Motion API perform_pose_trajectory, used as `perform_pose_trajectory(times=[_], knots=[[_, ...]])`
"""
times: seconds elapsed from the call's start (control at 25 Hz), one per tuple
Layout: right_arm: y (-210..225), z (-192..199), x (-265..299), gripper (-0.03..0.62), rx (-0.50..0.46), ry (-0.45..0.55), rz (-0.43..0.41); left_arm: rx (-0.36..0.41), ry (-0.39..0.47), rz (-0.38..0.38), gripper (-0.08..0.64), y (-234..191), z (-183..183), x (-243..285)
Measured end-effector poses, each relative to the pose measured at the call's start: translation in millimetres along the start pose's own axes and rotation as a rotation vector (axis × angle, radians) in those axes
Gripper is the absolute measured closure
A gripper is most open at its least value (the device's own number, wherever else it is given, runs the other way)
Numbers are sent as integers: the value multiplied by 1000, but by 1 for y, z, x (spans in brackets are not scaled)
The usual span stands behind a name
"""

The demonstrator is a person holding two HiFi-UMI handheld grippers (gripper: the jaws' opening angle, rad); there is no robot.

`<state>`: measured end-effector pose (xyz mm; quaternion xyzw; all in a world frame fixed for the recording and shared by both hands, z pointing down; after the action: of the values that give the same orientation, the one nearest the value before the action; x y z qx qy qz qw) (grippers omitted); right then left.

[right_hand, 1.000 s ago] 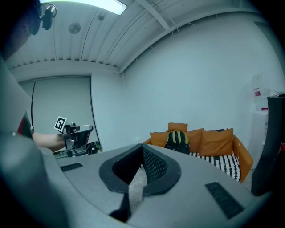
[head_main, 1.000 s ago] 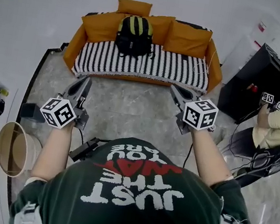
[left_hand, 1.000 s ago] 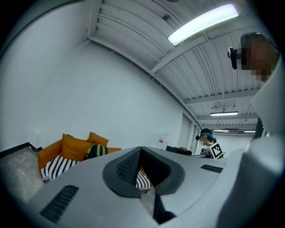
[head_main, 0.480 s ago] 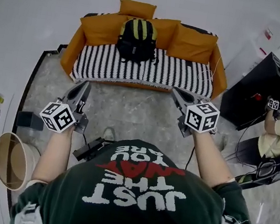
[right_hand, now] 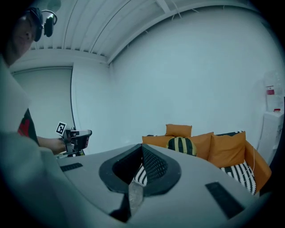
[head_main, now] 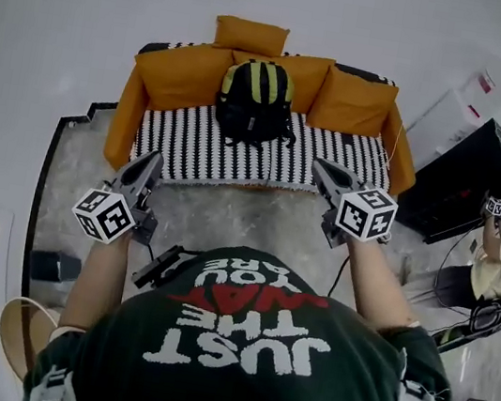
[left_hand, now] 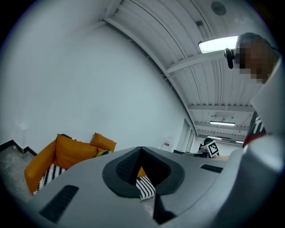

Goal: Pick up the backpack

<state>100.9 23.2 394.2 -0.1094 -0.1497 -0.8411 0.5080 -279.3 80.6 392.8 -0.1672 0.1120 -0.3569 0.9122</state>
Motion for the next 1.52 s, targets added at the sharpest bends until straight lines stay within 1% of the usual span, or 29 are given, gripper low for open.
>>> perform_pose_trajectory(times=[0.2,0.44,0.64,0.8,0.96,1.0,1.12,1.2,1.32,1.44,1.48,1.52], knots=[[1,-14,58,563,5,-31,21,-53,-3,-7,549,-63,-9,9],[34,-21,121,563,29,-58,10,-69,-46,-10,549,-108,-8,48],[90,-32,190,563,51,-63,-39,-41,-82,-37,549,-141,-9,109],[149,-47,264,563,62,-85,-111,-24,-99,-102,549,-169,-16,171],[207,-63,332,561,37,-158,-179,-75,-62,-169,549,-207,-18,241],[215,-64,348,561,29,-174,-196,-85,-64,-182,549,-215,-17,255],[228,-55,384,561,12,-228,-232,-111,-107,-206,549,-235,-9,284],[234,-46,407,561,3,-260,-241,-128,-125,-195,549,-249,-3,301],[240,-25,437,560,-7,-314,-215,-152,-154,-159,549,-273,11,323],[241,-1,462,554,9,-382,-192,-183,-189,-109,549,-295,29,336],[241,6,471,535,14,-404,-191,-195,-197,-91,549,-302,35,339],[241,13,481,485,18,-426,-195,-204,-204,-71,549,-309,41,343]])
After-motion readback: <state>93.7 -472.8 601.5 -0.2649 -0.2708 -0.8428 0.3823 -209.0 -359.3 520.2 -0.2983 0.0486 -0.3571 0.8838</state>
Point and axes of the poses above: the fingertips, and each gripper's own axes: x forward along the fingers, y to its right, z out of its underside, the point moved 5 cm from there along -x, backward along the fingers, and after that the axes turned 15 degrees about z, right-handed, at the moved point
